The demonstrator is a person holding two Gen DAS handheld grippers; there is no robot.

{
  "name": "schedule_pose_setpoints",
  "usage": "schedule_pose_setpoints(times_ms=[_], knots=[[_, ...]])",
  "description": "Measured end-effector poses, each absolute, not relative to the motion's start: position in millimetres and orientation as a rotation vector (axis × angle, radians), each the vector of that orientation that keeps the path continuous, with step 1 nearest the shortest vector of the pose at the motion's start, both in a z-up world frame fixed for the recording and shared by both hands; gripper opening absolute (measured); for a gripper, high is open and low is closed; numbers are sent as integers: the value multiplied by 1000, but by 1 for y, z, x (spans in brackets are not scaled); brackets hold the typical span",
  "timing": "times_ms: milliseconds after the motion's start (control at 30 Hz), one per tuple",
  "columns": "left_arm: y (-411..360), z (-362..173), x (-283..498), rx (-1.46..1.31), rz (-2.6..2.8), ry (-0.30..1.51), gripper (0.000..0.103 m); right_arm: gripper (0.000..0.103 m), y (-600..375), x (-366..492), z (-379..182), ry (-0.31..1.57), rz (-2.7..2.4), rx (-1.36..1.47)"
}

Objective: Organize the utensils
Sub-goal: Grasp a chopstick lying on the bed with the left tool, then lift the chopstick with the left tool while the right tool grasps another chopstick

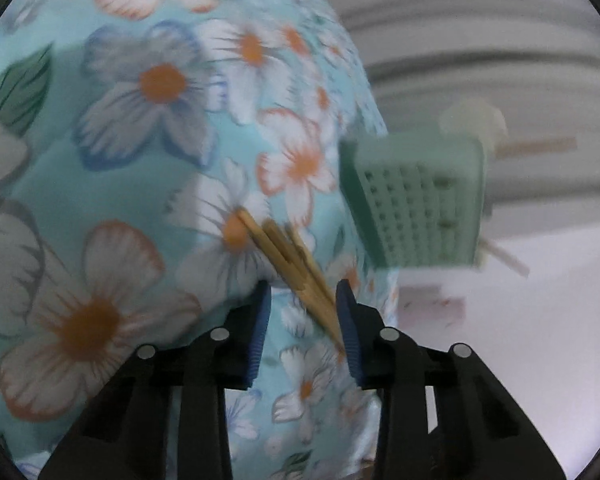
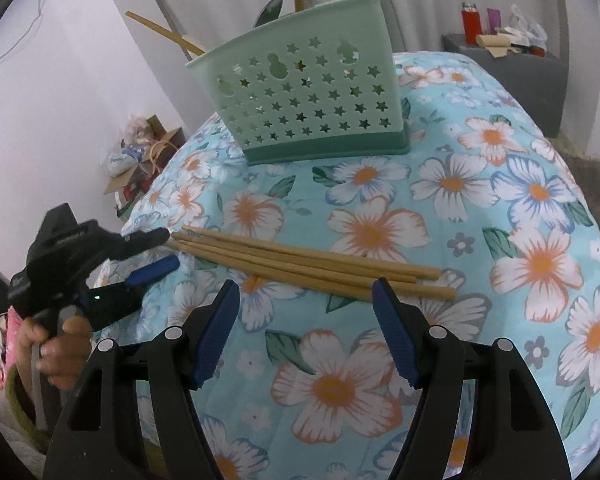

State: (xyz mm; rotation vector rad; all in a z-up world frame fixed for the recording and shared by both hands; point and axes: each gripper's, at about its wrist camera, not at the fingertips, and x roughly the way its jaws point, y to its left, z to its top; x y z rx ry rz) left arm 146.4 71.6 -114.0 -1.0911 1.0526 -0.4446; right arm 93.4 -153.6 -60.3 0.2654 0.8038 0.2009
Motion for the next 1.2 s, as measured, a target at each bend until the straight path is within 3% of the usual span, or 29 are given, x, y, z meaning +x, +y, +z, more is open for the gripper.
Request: schedule_pose_setpoints(times_ms=[200, 633, 767, 967, 1200], knots=[[79, -125, 147, -1191, -346, 1074, 11, 66, -156, 94, -62, 805, 210, 274], [105, -100, 135, -1091, -268, 1020, 11, 66, -157, 94, -62, 802, 217, 288], [105, -110, 137, -1189, -289, 1075, 18, 66, -154, 94, -62, 803, 223, 282], [102, -123, 145, -1273, -287, 1105, 18, 66, -154, 93, -61, 797, 220, 284], [100, -124, 146, -1240, -263, 1086, 10, 66, -160, 92, -62, 795, 215, 301]])
